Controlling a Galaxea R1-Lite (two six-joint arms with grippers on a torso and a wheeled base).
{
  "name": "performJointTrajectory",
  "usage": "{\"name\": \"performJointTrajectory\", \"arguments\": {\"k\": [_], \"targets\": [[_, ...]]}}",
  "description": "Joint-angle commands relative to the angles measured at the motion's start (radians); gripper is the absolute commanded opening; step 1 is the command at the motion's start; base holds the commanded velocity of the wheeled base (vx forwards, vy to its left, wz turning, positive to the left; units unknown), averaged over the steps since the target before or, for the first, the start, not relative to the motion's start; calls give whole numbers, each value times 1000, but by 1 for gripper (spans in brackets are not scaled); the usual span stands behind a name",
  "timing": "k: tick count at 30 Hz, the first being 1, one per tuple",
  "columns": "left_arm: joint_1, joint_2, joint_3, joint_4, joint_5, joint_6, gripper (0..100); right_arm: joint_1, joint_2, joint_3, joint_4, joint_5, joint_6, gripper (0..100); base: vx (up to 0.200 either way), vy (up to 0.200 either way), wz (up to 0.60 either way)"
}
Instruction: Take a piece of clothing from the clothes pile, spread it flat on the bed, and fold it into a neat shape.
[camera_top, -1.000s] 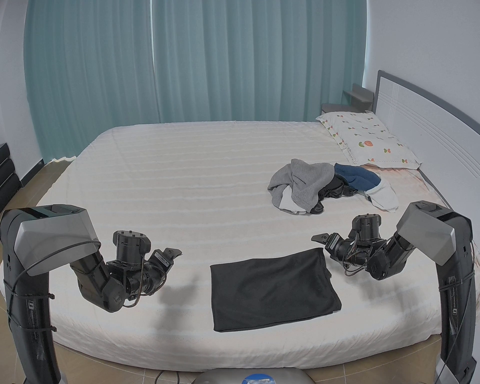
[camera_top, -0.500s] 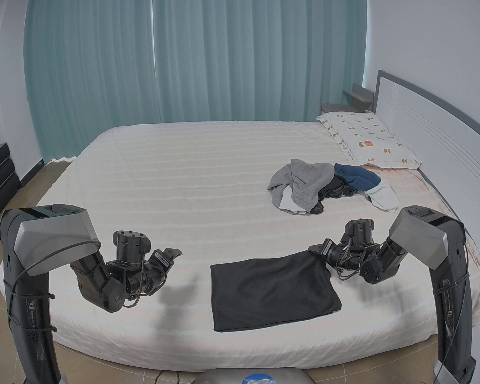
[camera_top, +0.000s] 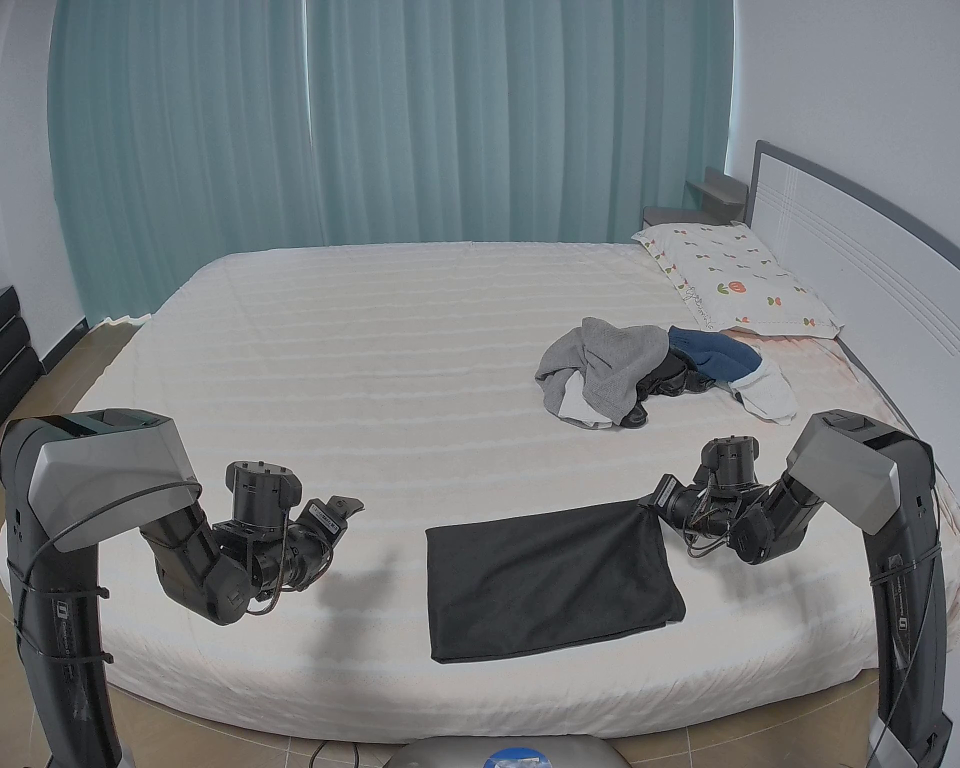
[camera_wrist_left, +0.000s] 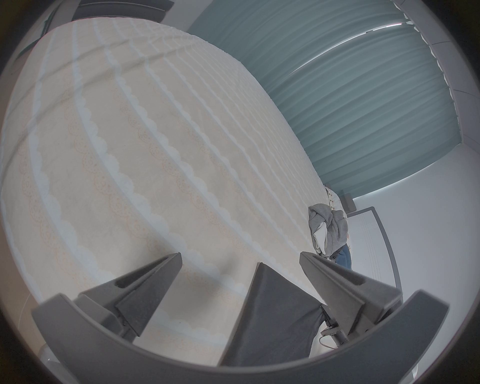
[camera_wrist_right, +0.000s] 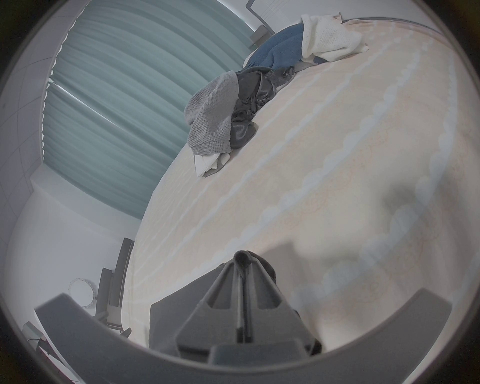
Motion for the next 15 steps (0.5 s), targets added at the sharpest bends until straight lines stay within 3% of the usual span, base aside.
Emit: {"name": "performJointTrajectory", "arguments": {"k": [1, 9, 15], "targets": [[-2, 2, -1, 0, 0, 0, 100, 5, -12, 17, -13, 1, 1, 100, 0, 0, 0], [0, 2, -7, 1, 0, -2, 100, -1, -195, 104, 19, -3, 4, 100, 0, 0, 0], [0, 2, -6, 1, 0, -2, 100, -5, -334, 365, 39, 13, -2, 100, 0, 0, 0]]}}
